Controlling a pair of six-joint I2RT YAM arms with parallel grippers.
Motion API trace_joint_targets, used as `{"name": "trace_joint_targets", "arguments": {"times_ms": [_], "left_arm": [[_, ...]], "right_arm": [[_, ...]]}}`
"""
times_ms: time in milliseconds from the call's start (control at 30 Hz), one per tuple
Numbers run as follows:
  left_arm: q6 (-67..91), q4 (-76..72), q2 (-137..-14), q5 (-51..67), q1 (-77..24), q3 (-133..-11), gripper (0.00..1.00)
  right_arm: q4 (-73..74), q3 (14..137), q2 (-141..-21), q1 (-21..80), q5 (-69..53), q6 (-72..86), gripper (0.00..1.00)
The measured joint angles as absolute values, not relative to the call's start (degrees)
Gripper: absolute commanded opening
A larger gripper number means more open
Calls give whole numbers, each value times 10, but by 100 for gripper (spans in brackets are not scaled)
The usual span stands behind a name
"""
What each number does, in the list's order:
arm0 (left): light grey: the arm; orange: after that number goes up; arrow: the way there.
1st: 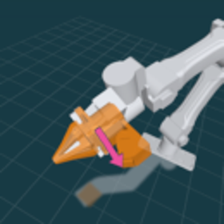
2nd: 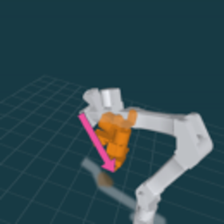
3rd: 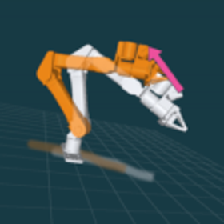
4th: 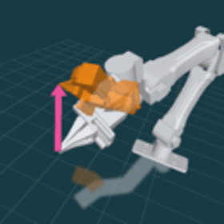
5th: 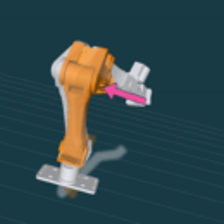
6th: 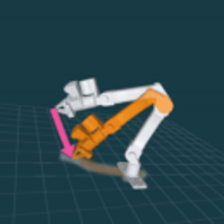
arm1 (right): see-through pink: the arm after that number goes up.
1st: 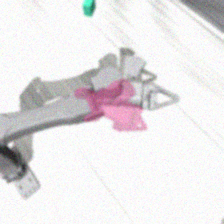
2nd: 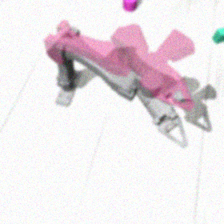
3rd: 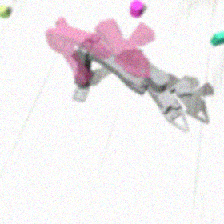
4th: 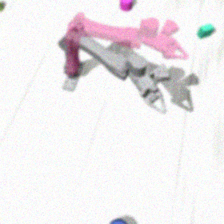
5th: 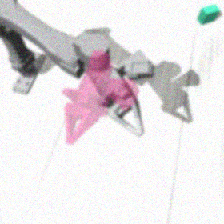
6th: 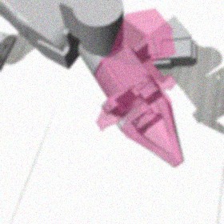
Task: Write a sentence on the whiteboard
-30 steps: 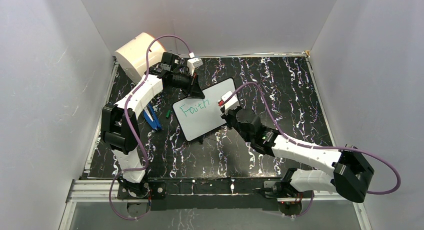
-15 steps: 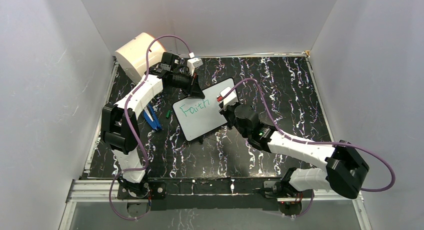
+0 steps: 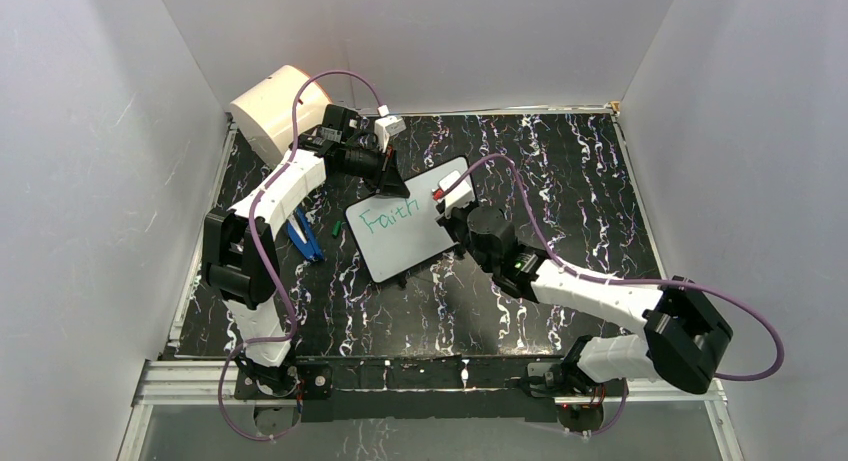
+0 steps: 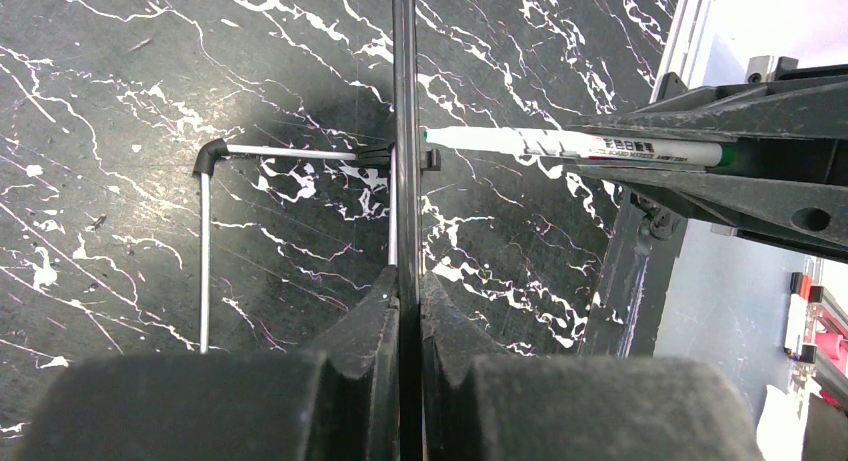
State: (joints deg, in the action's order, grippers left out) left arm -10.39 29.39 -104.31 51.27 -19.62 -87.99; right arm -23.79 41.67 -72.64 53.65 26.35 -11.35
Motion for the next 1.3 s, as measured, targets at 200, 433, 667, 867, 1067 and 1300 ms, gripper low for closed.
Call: {"name": "trace_joint_targets", "arguments": {"times_ms": [200, 433, 667, 867, 1067, 1300], "left_arm": [[-103, 293, -1043, 512, -196, -879, 0], [-102, 290, -1043, 512, -195, -878, 0], [-100, 290, -1043, 510, -194, -878, 0], [-100, 290, -1043, 510, -195, -878, 0], [-100, 290, -1043, 506, -195, -878, 0], [-99, 290, -1043, 505, -195, -878, 0]], "right_arm": [[-244, 419, -744, 530, 262, -113, 0], [-241, 424, -747, 529, 262, -112, 0], [-234, 427, -746, 529, 262, -109, 0], [-223, 427, -741, 528, 255, -107, 0], [-207, 427, -728, 528, 248, -105, 0], [-205, 427, -720, 526, 247, -102, 0]]}}
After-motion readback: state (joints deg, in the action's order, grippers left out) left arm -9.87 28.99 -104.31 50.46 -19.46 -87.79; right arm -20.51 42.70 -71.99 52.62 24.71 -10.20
